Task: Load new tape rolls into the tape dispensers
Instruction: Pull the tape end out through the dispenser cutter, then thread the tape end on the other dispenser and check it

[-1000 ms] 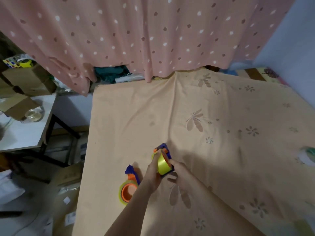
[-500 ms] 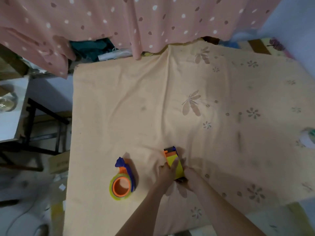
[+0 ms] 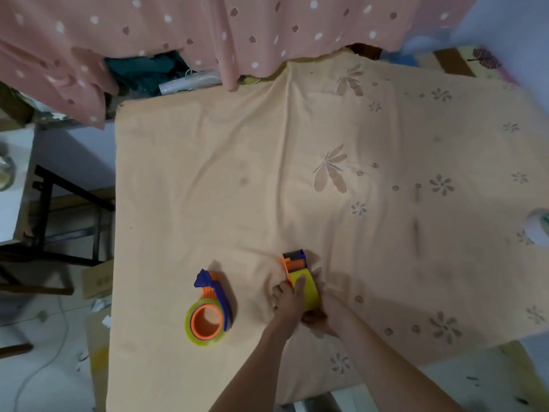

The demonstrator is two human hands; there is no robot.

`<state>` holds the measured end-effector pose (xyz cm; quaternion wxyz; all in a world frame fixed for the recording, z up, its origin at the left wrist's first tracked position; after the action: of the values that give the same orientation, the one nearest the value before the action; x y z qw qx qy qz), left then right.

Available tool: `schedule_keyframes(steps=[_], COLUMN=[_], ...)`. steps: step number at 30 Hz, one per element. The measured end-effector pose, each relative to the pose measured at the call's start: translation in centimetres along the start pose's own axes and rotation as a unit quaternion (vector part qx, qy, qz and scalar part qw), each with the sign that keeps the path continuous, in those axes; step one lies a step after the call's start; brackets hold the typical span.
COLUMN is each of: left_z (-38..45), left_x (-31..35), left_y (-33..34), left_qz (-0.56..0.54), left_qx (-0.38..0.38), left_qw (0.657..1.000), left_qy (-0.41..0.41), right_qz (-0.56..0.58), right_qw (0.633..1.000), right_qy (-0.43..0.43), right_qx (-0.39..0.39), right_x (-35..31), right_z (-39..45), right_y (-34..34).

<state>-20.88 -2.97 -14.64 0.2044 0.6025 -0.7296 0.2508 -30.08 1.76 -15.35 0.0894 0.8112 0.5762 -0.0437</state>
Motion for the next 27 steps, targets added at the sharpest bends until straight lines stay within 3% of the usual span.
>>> schedule_keyframes(steps=[4,5,7,8,10,13,21,25,27], left_z=[0.2,0.5,0.7,0.7,0.8,0.7,-1.2,-3.7,-4.7], left_x=[-0.4,-0.8,-0.7,-0.6,-0.5,-0.8,1.1,3.8,4.7], left_y=[-0.1,0.0,-0.3,-0.4,-0.5,-0.4,-0.6,-4.4,-8.2], left_qz=[0.036,0.015,-0.061,-0.097,-0.138,-0.166,-0.124,-0.057,-0.086], left_qx=[0.010,0.003,0.002,0.003,-0.006,-0.019,-0.001,0.060,0.130], left_qw=[0.999,1.000,0.998,0.995,0.990,0.985,0.992,0.996,0.984], left_qy=[0.003,0.000,-0.007,-0.009,-0.022,-0.046,-0.016,0.043,0.084], right_qz=[-0.225,-0.309,-0.460,-0.467,-0.430,-0.440,-0.445,-0.400,-0.362], right_qw=[0.973,0.944,0.847,0.833,0.859,0.862,0.822,0.747,0.752], right_qy=[0.009,-0.023,-0.121,-0.162,-0.211,-0.206,-0.204,-0.347,-0.396], right_qx=[0.045,0.109,0.239,0.250,0.183,0.145,0.293,0.401,0.383], right_x=[0.1,-0.9,-3.9,-4.7,-5.0,-4.5,-5.6,-7.9,-8.0], right_z=[-0.9,-1.3,-2.8,-3.4,-3.5,-3.1,-5.6,-10.7,-11.9], right_y=[-2.1,-3.0,-4.0,-3.6,-2.0,-0.8,-0.2,2.5,4.8])
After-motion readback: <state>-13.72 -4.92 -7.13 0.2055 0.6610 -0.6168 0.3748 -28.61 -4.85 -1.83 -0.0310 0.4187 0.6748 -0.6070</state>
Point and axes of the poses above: each hand's wrist, its own z-axis towards the middle knuckle, its own y-axis out of the palm, x = y × z, the point moved 8 cm from there along z, towards the middle knuckle, and after that the axes turned 15 degrees about -z, right-handed, at the moved point
